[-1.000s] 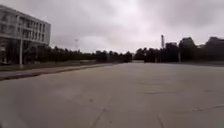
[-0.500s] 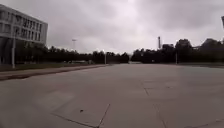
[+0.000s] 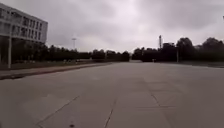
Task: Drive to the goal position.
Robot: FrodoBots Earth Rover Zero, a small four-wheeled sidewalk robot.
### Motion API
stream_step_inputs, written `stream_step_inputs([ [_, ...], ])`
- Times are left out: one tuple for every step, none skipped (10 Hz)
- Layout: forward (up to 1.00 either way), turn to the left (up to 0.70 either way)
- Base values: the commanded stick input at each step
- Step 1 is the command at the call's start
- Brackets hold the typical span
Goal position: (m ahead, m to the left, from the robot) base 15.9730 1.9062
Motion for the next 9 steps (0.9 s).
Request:
stream_step_inputs([
  [0.7, 0.0],
  [0.7, 0.0],
  [0.7, 0.0],
  [0.7, 0.0],
  [0.7, 0.0],
  [0.7, 0.0],
  [0.7, 0.0],
  [0.7, 0.0],
  [0.7, 0.0],
])
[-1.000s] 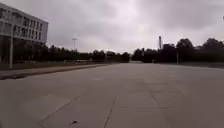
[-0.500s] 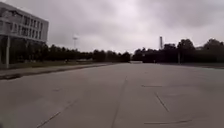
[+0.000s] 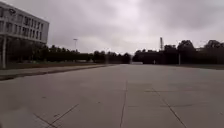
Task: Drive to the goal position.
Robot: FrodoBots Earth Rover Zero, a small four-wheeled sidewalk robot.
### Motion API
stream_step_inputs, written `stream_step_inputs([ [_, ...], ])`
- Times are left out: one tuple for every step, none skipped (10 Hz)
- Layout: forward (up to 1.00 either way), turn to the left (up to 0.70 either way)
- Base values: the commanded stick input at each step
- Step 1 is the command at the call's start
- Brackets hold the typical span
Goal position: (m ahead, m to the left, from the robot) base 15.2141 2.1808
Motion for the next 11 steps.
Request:
stream_step_inputs([
  [0.7, 0.0],
  [0.7, 0.0],
  [0.7, 0.0],
  [0.7, 0.0],
  [0.7, 0.0],
  [0.7, 0.0],
  [0.7, 0.0],
  [0.7, 0.0],
  [0.7, 0.0],
  [0.7, 0.18],
  [0.7, 0.35],
])
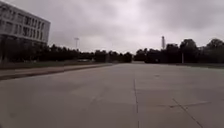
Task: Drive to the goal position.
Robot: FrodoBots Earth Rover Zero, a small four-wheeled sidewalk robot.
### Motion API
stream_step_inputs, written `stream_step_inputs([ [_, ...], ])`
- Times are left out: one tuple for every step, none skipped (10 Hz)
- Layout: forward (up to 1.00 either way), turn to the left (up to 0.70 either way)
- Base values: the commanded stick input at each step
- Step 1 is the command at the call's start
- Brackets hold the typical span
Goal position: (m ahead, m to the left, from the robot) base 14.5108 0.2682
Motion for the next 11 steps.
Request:
stream_step_inputs([
  [0.7, 0.35],
  [0.7, 0.35],
  [0.7, 0.35],
  [0.7, 0.35],
  [0.7, 0.35],
  [0.7, 0.35],
  [0.7, 0.2],
  [0.7, 0.0],
  [0.7, 0.0],
  [0.7, 0.0],
  [0.7, 0.0],
])
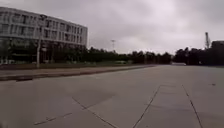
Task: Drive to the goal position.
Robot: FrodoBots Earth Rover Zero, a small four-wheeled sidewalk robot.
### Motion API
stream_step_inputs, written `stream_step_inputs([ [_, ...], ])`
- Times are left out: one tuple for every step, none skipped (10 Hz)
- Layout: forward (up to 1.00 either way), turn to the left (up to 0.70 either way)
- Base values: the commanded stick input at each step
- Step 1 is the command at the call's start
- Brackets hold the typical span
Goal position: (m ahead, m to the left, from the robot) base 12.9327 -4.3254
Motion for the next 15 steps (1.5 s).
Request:
stream_step_inputs([
  [0.7, 0.0],
  [0.7, 0.0],
  [0.7, 0.0],
  [0.7, 0.0],
  [0.7, 0.0],
  [0.7, 0.0],
  [0.7, 0.0],
  [0.7, 0.0],
  [0.7, 0.0],
  [0.7, 0.0],
  [0.7, 0.0],
  [0.7, 0.0],
  [0.7, 0.0],
  [0.7, 0.0],
  [0.7, 0.0],
])
